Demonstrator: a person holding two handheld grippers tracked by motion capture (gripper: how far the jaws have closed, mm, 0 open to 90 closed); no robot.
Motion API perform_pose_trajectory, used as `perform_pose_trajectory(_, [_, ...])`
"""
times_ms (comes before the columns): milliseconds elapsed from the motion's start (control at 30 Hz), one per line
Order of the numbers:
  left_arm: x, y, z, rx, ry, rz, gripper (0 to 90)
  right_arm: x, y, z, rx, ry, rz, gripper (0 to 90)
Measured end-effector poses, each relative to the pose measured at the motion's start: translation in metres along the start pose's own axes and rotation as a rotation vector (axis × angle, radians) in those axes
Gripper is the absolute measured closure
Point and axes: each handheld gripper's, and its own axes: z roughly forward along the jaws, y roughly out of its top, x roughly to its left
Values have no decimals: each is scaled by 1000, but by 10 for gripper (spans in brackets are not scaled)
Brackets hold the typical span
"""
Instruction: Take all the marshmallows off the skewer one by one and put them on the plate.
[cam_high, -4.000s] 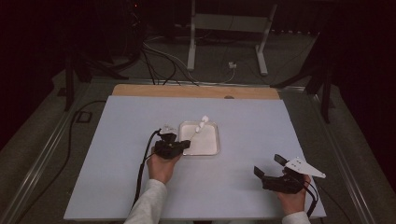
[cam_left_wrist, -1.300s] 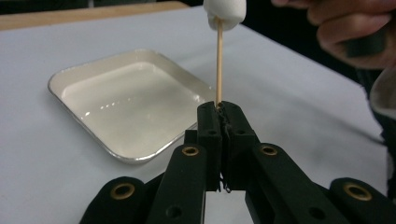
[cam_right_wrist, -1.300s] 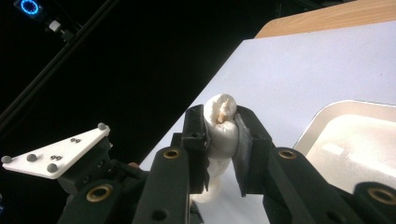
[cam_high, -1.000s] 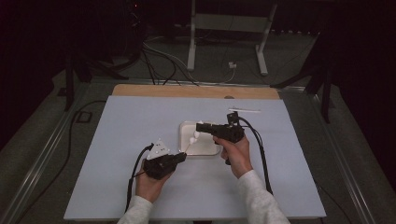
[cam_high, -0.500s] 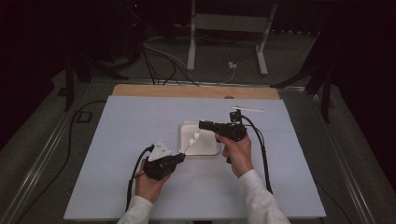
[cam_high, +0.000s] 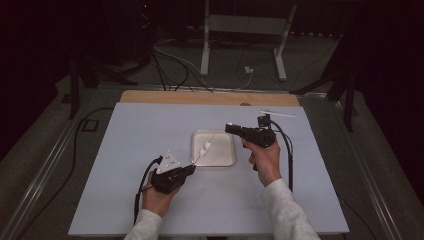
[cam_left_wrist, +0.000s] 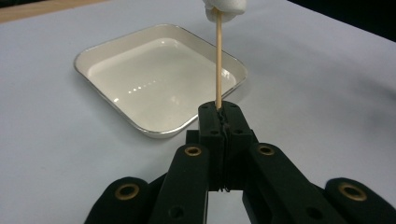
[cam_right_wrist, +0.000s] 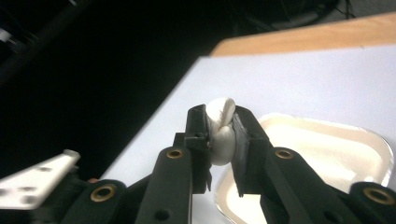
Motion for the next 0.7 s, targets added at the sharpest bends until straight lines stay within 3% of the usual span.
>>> perform_pose_trajectory(367, [6,-1,-4,-13,-3,-38,900,-12,-18,35,143,-140,-54,733])
perform_pose_trajectory(633, [11,-3,-4,-13,2,-62,900,-20,-24,51,166,-182,-36,422])
perform_pose_trajectory(700, [11,-3,-4,-13,3,-62,900,-20,-24,51,164,-165,-25,361])
